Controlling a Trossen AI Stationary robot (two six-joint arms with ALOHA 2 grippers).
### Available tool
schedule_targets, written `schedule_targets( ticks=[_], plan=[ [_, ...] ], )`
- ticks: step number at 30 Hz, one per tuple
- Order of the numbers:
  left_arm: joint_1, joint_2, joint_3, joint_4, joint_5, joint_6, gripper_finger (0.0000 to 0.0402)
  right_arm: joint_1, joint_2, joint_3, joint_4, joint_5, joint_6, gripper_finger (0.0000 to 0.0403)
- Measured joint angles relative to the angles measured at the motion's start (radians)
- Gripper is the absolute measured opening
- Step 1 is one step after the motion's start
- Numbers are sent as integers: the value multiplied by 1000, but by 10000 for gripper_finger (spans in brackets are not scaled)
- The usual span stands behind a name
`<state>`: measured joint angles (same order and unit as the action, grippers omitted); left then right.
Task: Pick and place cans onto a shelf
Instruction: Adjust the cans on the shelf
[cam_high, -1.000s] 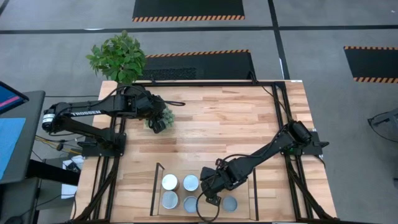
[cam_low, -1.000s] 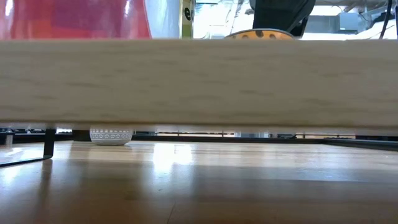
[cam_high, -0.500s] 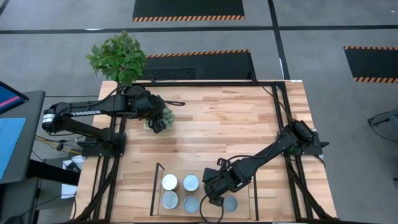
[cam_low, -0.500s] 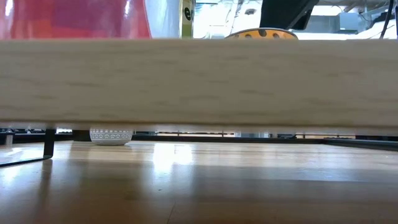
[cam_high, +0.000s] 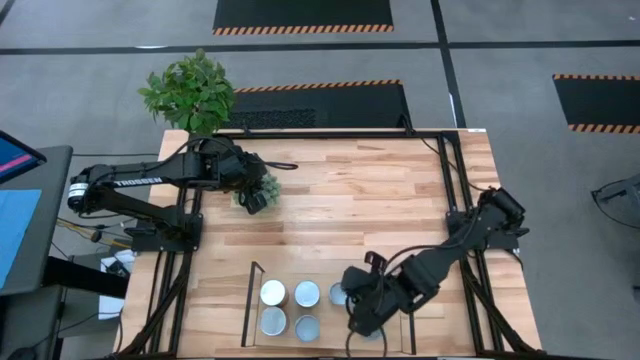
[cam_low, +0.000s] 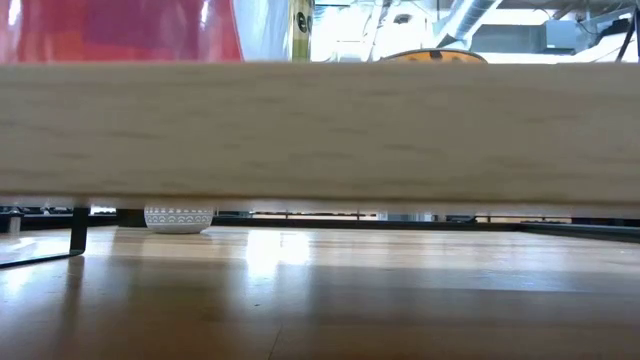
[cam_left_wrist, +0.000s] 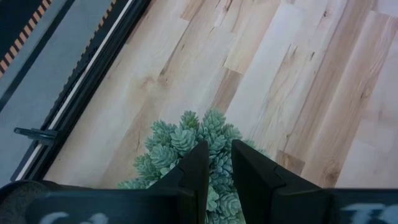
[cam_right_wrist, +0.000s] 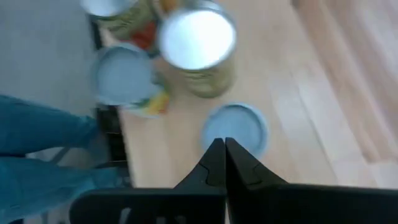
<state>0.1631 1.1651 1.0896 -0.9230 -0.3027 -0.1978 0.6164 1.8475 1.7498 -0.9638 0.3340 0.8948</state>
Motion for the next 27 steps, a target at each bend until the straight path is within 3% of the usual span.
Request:
schedule_targets(
  ticks=[6,13,27],
  plan=[
    [0,0,0,2,0,-1,59,50,42,-4,-7,-44,80,11],
    [0,0,0,8,0,-9,59,123,120,-1,53,-228,193,5],
    [0,0,-1,24,3,-9,59,134,136,6,-80,-231,360,4]
  ],
)
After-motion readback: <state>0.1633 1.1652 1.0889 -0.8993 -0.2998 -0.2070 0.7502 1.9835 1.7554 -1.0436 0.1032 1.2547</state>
